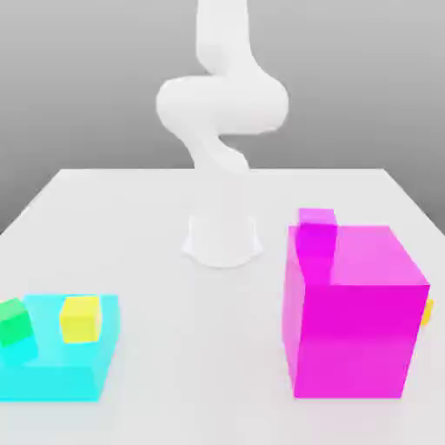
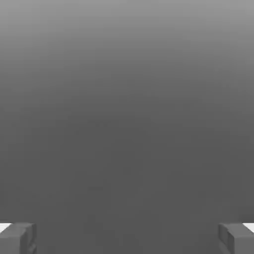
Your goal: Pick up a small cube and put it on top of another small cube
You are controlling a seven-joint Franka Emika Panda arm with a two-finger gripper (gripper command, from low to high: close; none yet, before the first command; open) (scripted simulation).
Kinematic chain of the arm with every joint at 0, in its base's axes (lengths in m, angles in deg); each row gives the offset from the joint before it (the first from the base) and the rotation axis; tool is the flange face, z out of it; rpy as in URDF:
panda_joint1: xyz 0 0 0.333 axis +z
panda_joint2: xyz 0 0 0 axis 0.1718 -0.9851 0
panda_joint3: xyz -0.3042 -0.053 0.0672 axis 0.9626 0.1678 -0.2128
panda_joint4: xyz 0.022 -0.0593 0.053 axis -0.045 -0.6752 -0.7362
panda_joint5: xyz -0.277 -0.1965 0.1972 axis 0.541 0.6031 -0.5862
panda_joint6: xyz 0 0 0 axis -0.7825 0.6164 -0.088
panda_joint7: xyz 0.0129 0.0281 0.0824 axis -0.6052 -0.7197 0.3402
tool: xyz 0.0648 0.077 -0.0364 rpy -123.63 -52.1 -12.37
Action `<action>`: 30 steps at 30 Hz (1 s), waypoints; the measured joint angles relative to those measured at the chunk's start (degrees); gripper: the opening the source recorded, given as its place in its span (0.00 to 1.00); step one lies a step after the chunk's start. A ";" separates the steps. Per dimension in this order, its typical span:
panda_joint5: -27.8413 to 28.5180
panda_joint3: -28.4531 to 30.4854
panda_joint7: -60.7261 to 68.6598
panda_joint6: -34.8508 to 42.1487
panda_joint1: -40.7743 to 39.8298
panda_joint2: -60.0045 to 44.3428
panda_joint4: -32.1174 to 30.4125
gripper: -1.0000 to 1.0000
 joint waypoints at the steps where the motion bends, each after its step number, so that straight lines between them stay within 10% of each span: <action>1: -0.25 -0.19 2.58 -1.14 1.98 -2.10 -0.87 0.50; 18: -1.78 -9.37 41.46 -19.09 28.13 -35.10 -14.63 0.50; 29: 11.58 -7.95 45.90 -33.32 40.01 -57.37 -17.86 0.50; 30: 12.45 -6.62 45.23 -34.97 41.14 -59.40 -17.47 0.00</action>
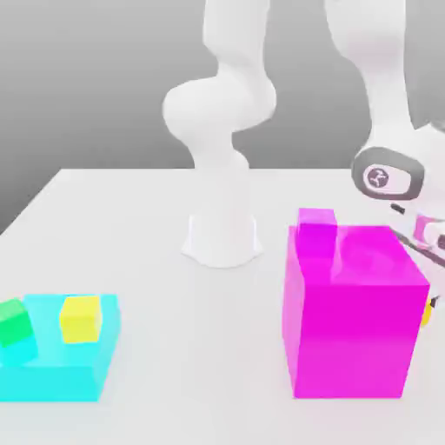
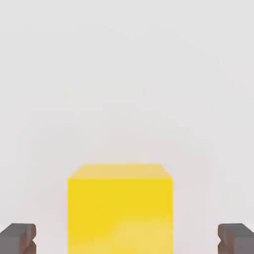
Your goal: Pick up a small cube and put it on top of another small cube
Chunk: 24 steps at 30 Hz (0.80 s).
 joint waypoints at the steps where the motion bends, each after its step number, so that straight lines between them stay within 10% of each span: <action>1: 0.00 0.00 0.00 0.00 0.00 0.00 0.00 0.00; 13: -6.64 -4.50 5.32 8.13 -2.79 10.07 -1.88 0.00; 24: -7.17 -6.38 27.03 14.80 -8.34 6.31 13.52 0.00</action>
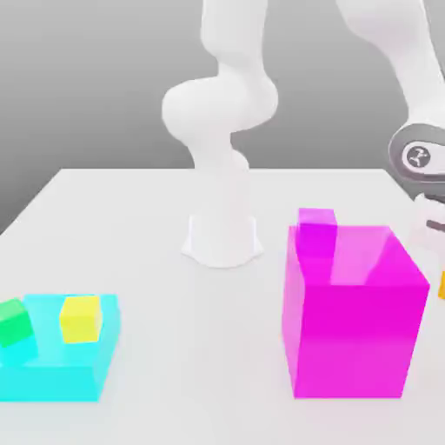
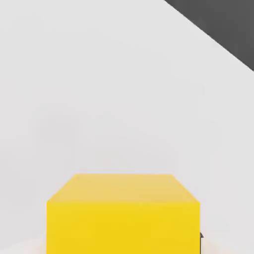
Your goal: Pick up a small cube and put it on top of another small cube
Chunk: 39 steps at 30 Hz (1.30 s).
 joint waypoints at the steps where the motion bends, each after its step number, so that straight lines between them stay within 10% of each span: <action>1: -0.15 -0.10 2.17 0.56 -0.65 -0.42 1.54 0.00; 10: -0.18 6.98 10.22 6.44 -10.34 -1.21 11.02 0.00; 39: -2.51 39.76 -30.78 17.10 -51.94 13.90 -0.77 0.00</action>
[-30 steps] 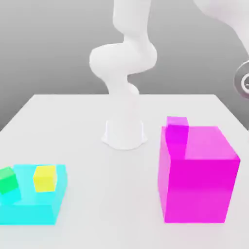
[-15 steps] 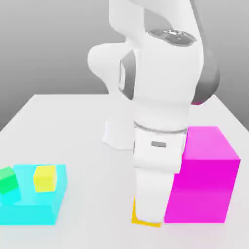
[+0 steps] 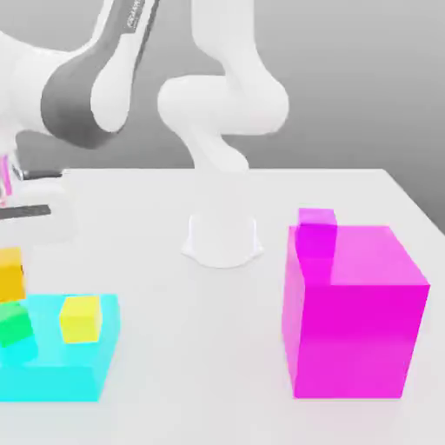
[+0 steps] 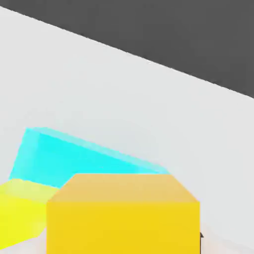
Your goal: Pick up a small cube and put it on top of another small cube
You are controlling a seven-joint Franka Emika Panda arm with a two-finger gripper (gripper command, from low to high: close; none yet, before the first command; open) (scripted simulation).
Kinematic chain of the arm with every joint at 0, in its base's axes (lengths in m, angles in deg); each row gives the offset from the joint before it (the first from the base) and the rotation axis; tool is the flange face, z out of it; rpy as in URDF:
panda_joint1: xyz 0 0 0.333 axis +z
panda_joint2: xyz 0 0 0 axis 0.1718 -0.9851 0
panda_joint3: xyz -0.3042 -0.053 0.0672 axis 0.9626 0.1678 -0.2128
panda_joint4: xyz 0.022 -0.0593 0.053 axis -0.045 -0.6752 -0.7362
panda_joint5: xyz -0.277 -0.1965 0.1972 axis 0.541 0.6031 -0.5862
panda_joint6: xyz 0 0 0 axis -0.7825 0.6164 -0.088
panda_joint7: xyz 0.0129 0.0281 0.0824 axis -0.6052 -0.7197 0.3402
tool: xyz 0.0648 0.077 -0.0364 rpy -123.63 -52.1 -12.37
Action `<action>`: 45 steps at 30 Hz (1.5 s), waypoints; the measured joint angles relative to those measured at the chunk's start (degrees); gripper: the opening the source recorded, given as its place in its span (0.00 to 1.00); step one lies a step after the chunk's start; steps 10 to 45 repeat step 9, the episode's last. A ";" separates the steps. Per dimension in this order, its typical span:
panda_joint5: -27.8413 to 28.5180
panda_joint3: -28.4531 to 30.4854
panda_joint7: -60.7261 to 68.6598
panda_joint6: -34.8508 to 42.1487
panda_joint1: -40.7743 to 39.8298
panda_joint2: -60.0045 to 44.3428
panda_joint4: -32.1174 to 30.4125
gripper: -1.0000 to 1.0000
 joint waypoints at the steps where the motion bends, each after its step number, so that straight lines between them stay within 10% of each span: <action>1: -0.88 0.20 -0.49 -0.45 -0.95 -0.27 -0.54 0.00; 5: -5.61 -1.16 1.88 -6.58 -1.58 -5.75 -2.07 0.00; 6: -6.81 -1.54 2.71 -8.41 -1.74 -7.40 -2.42 1.00; 45: -6.81 -1.54 2.71 -8.40 -1.73 -7.40 -2.42 1.00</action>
